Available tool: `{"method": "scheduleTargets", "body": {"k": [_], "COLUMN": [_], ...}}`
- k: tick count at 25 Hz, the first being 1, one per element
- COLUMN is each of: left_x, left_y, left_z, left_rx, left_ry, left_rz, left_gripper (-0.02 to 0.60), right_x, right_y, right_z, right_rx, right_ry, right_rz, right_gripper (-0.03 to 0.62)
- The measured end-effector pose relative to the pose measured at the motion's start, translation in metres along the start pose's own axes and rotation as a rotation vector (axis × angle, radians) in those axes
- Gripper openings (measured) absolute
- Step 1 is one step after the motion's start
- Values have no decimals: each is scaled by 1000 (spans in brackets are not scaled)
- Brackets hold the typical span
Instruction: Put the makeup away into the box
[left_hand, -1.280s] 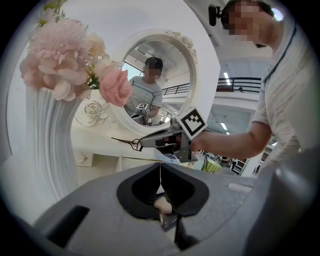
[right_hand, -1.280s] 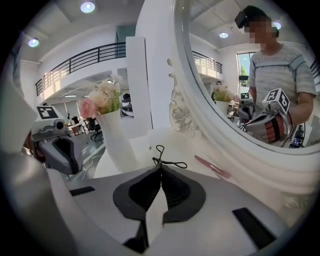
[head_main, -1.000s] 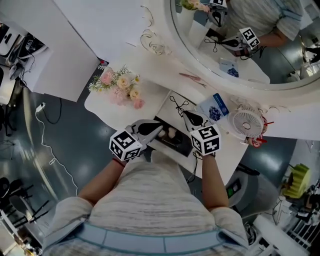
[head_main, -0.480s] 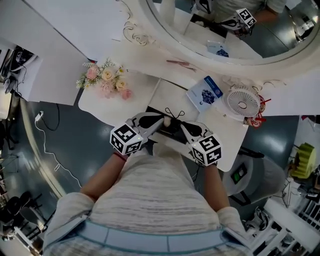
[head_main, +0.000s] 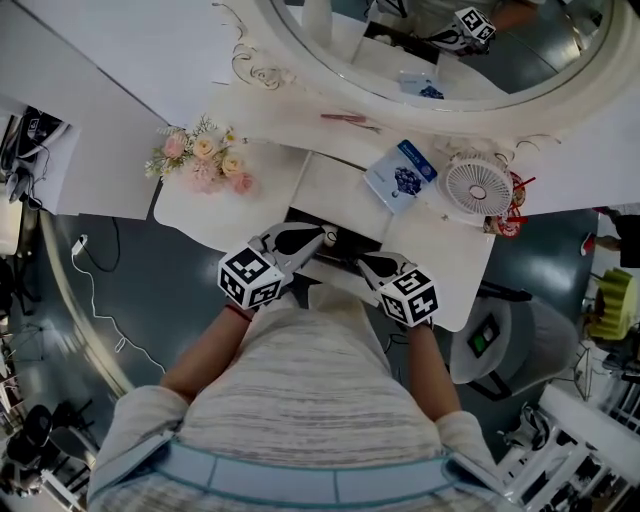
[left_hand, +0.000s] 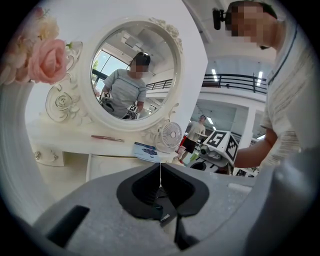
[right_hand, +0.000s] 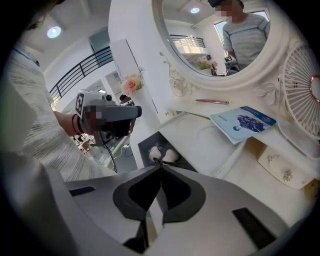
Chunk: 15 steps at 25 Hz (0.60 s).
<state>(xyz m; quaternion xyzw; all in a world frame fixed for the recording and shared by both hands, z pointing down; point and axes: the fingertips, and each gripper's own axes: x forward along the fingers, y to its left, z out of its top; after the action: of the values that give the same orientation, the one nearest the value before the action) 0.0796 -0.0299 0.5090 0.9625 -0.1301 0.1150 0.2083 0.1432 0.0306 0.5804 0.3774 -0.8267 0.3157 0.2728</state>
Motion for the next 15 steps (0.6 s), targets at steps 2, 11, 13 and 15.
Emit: {"method": "scheduleTargets", "body": {"k": [2,11,13,15], "left_x": [-1,-1,-1,-1], "left_y": [-2,-3,-3,-2], "left_z": [0,2,3,4], "left_rx": [3,15,17,17], "left_ry": [3,10,9,7], "left_rz": [-3,-12,-13,-12], "left_gripper": [14,14,14,14], "right_x": [0,6,8,9], "right_y": [-4,-17,-20,-23], "right_z": [-6,-19,-20,-21], "right_rx": [13,35,37,40], "right_ry": [7,35,45,57], "right_rz": [-16,-83,-99,-120], "right_gripper": [12,13,13,13]}}
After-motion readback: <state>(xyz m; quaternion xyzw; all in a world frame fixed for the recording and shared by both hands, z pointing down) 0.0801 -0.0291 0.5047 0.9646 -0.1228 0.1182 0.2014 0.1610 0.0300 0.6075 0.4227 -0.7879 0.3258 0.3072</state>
